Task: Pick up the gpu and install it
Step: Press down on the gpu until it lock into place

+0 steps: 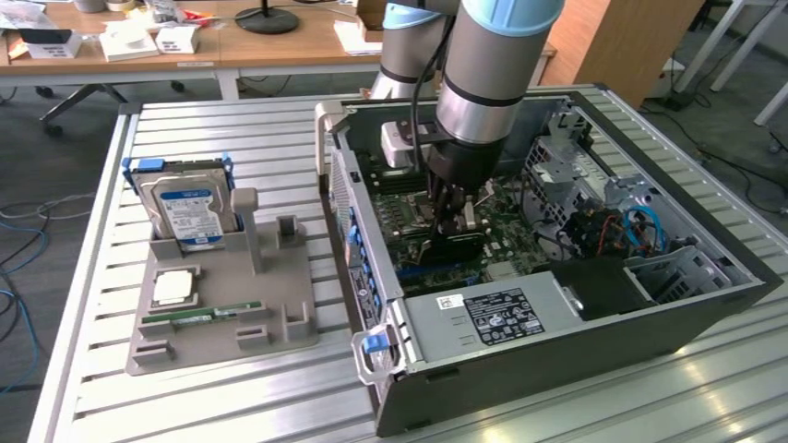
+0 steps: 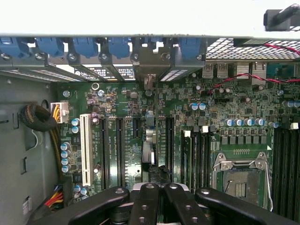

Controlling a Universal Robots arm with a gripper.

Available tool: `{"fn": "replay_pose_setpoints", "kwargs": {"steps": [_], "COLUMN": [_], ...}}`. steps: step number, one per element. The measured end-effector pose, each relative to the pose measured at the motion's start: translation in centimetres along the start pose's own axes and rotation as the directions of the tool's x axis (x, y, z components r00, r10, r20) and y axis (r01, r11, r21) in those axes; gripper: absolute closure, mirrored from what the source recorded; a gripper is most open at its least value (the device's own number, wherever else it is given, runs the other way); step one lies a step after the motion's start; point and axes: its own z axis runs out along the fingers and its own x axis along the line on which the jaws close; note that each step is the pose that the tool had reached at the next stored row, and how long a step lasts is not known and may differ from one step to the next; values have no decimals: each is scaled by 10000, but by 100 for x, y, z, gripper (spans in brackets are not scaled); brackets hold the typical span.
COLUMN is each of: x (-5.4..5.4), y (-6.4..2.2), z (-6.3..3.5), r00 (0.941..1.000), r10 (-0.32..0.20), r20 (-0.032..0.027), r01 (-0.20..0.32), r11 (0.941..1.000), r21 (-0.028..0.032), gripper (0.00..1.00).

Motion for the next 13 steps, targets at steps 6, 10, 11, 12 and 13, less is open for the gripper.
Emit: {"fn": "replay_pose_setpoints", "kwargs": {"steps": [6,10,11,12,13], "x": [0,0,0,0,0], "y": [0,0,0,0,0], "z": [4,4,5,5,6], "r00": [10000,10000,10000,10000,10000], "r10": [0,0,0,0,0], "r20": [-1,0,-1,-1,-1], "r01": [0,0,0,0,0], "r11": [10000,10000,10000,10000,10000], "r21": [0,0,0,0,0], "gripper": [89,89,89,89,89]}}
